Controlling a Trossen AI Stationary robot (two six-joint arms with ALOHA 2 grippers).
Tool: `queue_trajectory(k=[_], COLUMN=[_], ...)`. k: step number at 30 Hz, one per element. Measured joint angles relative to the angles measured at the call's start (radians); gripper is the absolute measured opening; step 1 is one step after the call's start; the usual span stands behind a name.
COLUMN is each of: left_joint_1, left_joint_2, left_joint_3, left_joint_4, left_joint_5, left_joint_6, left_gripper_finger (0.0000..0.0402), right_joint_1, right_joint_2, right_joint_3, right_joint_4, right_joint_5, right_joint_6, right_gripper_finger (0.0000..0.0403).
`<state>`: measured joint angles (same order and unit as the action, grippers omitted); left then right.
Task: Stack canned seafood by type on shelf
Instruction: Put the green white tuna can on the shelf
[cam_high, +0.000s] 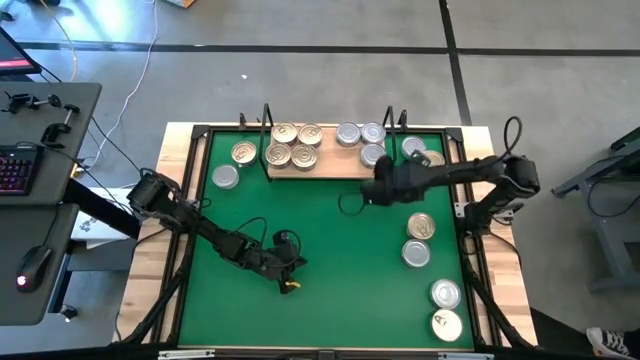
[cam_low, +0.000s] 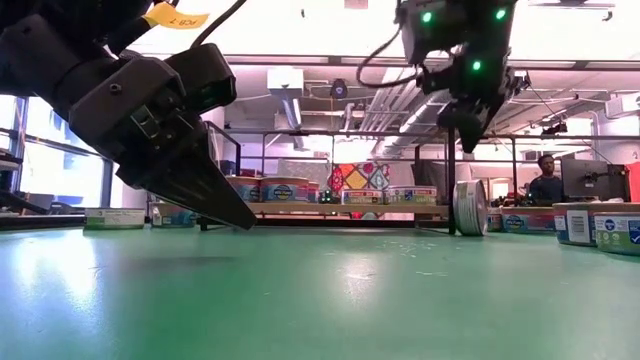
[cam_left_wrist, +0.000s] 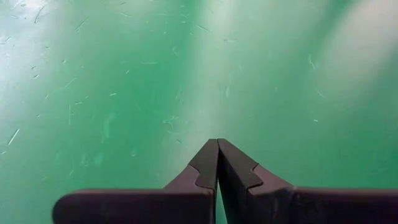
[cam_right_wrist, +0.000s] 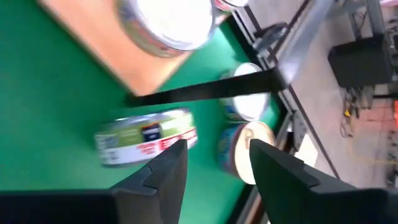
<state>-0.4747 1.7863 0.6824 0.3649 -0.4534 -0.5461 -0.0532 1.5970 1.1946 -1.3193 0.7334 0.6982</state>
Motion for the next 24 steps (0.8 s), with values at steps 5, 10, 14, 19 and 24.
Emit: queue_trajectory(k=[5,10,14,19,24], left_joint_1=[-0.004,-0.005,-0.007,-0.019,-0.019], left_joint_2=[0.0,0.0,0.0,0.0,0.0], left_joint_3=[0.0,0.0,0.0,0.0,0.0], left_joint_4=[0.0,0.0,0.001,0.006,0.008], left_joint_5=[-0.002,-0.002,-0.004,-0.033,-0.043], left_joint_6=[0.0,0.0,0.0,0.0,0.0], left_gripper_finger=[0.0,0.0,0.0,0.0,0.0], right_joint_1=[-0.095,-0.084,-0.035,-0.038,-0.083], right_joint_2=[0.0,-0.041,-0.174,-0.415,-0.502], right_joint_3=[0.0,-0.002,-0.083,-0.306,-0.474], right_joint_4=[0.003,-0.001,0.032,0.223,0.515], right_joint_5=[-0.06,-0.125,-0.155,-0.194,-0.224], right_joint_6=[-0.15,-0.292,-0.385,-0.313,-0.248], right_gripper_finger=[0.0157,0.0153,0.0153,0.0153,0.0153])
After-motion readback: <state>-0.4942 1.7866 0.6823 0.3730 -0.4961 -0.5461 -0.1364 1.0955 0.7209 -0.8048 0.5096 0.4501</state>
